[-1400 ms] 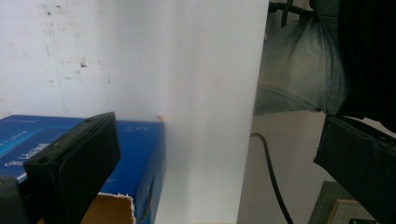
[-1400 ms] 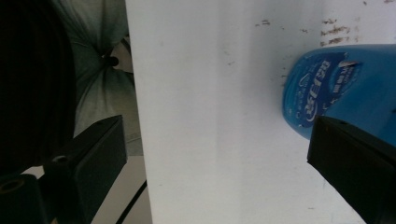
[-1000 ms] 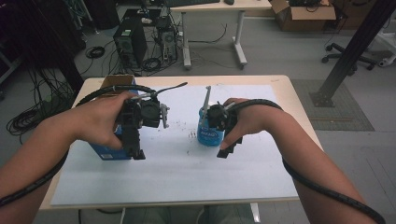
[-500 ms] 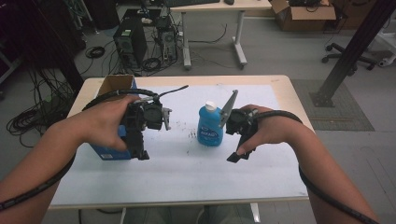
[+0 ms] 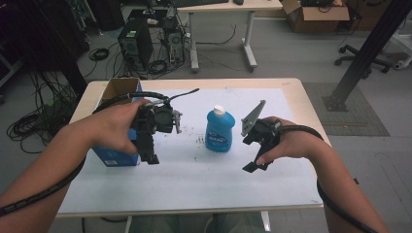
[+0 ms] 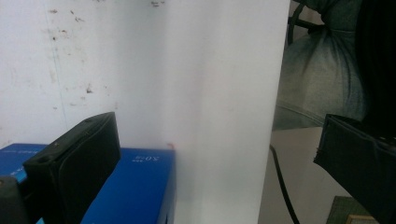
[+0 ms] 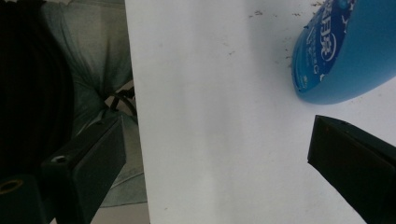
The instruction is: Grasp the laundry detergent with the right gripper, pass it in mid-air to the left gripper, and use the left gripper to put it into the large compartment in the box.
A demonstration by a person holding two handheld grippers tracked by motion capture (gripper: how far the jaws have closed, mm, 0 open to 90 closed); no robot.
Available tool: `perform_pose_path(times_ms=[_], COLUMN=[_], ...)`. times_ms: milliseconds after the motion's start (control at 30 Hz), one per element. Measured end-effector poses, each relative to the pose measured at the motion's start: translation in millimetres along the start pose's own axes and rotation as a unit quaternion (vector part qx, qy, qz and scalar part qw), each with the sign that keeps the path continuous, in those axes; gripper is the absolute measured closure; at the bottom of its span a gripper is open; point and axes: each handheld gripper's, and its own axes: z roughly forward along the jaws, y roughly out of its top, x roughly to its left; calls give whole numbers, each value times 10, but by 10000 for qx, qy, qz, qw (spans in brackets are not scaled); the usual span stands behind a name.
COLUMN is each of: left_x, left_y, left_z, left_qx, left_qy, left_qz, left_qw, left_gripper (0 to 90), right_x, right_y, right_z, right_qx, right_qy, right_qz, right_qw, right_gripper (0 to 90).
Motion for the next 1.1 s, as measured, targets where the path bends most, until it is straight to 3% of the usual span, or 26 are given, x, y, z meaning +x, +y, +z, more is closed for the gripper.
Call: perform_pose_path(times_ms=[333, 433, 667, 800, 867, 900, 967, 1100], left_x=[9, 15, 21, 12, 13, 13, 10, 7], left_y=[-21, -35, -9, 10, 14, 15, 17, 25], left_z=[-3, 1, 19, 18, 9, 4, -8, -2], left_qx=[43, 54, 62, 59, 72, 64, 37, 30], left_qy=[2, -7, -13, -9, -3, 20, 77, 90], left_qz=[-25, -45, -28, -3, 0, 6, 12, 31], left_qw=[10000, 10000, 10000, 10000, 10000, 10000, 10000, 10000], left_gripper=[2, 2, 2, 2, 2, 2, 2, 2], right_x=[-149, -230, -347, -407, -443, -443, -479, -517], right_y=[-265, -395, -562, -644, -692, -692, -734, -760], right_z=[104, 141, 201, 254, 292, 292, 334, 397], right_qx=[-432, -668, -1026, -1315, -1583, -1583, -1812, -2000], right_qy=[-21, -77, -238, -354, -453, -453, -500, -574], right_qz=[324, 545, 778, 866, 966, 966, 978, 913], right_qw=[9985, 9962, 9914, 9869, 9816, 9816, 9773, 9738], right_gripper=[46, 46, 44, 42, 39, 39, 39, 37])
